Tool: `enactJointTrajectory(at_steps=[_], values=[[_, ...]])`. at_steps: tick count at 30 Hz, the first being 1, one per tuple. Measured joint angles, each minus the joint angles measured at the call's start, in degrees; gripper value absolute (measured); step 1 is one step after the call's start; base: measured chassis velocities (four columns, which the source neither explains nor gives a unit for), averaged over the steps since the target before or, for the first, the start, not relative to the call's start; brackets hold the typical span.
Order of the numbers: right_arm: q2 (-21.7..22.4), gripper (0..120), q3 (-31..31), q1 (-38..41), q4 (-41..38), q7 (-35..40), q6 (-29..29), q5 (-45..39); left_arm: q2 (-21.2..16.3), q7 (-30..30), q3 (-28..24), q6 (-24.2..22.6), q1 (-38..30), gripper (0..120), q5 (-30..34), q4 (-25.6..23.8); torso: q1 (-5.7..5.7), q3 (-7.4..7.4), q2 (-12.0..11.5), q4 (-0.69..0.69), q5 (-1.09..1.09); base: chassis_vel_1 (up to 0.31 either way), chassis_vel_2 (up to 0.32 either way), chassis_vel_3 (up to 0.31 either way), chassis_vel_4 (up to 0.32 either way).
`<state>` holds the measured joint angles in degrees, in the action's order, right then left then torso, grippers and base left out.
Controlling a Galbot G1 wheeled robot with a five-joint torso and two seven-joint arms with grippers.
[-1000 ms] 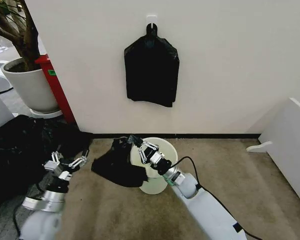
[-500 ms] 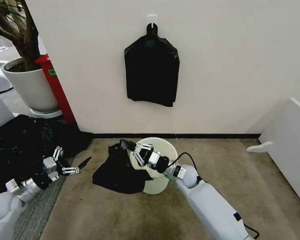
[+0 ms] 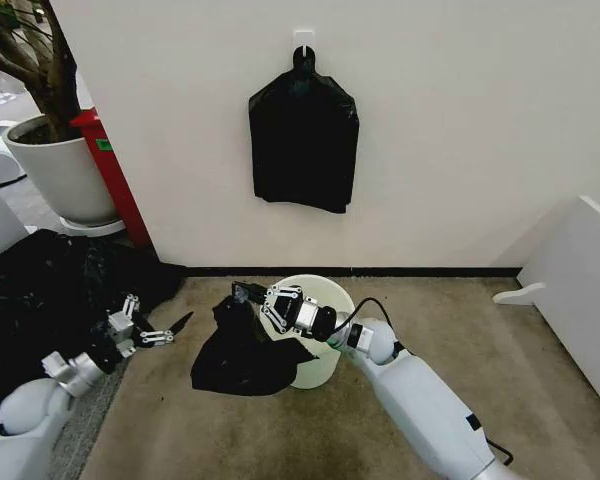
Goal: Place the garbage bag over the trash bin.
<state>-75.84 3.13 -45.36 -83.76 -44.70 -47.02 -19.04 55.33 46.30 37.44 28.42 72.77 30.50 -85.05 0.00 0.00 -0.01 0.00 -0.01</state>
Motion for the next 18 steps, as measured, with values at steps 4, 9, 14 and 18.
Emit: enactJointTrajectory(at_steps=[4, 9, 14, 18], values=[[-0.29, 0, 0.43, 0.05, -0.22, 0.39, 0.0, 0.37, 2.22, 2.02, -0.19, 0.09, -0.78, 100, -1.37, 0.2, 0.0, 0.0, 0.0, -0.01, 0.02, 0.0, 0.0, 0.0, 0.0], [-0.66, 0, 0.79, 0.01, -0.45, 0.69, 0.0, 0.78, 3.08, 2.2, -0.26, 0.22, -1.37, 100, -3.62, 0.79, 0.0, 0.0, 0.0, 0.0, 0.02, 0.0, 0.0, 0.0, 0.0], [-0.74, 0, 1.23, -0.3, -1.07, 0.74, 0.02, 0.91, 4.25, -3.53, -0.38, 0.84, -1.54, 100, -5.14, 0.7, 0.0, 0.0, 0.01, 0.0, 0.02, 0.0, 0.0, 0.0, 0.0], [-0.9, 0, 1.7, -0.6, -1.75, 0.75, 0.14, 1.05, 6.48, -6.39, -0.77, 1.86, -1.74, 88, -5.42, 0.3, 0.0, 0.0, 0.01, 0.0, 0.01, 0.0, 0.0, 0.0, 0.0]])
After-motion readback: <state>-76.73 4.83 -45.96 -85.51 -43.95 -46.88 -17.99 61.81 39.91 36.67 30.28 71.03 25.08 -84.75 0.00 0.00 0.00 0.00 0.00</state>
